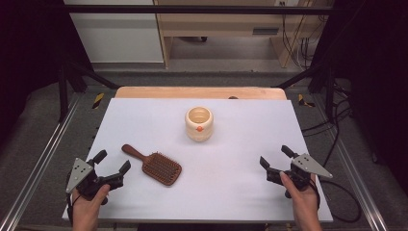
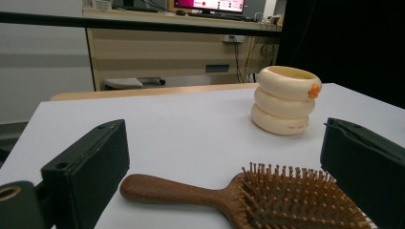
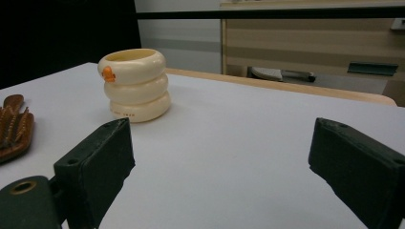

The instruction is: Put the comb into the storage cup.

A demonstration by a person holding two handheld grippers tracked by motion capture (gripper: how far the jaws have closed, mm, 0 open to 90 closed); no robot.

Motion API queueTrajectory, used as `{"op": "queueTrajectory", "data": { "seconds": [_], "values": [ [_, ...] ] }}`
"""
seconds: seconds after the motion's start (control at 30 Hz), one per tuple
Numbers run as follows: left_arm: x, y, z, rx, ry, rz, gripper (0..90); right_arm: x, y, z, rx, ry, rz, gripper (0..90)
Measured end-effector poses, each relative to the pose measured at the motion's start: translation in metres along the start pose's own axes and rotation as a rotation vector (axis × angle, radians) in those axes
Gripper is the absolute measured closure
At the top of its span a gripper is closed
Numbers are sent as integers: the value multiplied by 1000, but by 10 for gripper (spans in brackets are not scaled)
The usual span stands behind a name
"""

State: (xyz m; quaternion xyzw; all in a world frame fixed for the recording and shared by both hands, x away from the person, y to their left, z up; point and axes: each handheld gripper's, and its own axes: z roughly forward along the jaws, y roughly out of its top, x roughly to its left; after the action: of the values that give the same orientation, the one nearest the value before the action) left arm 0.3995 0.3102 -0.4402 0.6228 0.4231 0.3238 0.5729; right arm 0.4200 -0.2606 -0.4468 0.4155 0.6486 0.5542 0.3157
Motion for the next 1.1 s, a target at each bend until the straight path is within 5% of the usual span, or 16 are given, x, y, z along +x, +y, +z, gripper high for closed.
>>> {"op": "queueTrajectory", "data": {
  "seconds": [0.2,0.6,1.1],
  "values": [
    [0,1,1,5,12,-9,34,-2,-1,0,3,-8,10,71],
    [-10,-1,4,101,-6,8,120,1,-1,4,36,-23,17,58],
    [-20,-3,-1,235,-66,41,663,3,-1,7,57,-28,17,57]
  ]
}}
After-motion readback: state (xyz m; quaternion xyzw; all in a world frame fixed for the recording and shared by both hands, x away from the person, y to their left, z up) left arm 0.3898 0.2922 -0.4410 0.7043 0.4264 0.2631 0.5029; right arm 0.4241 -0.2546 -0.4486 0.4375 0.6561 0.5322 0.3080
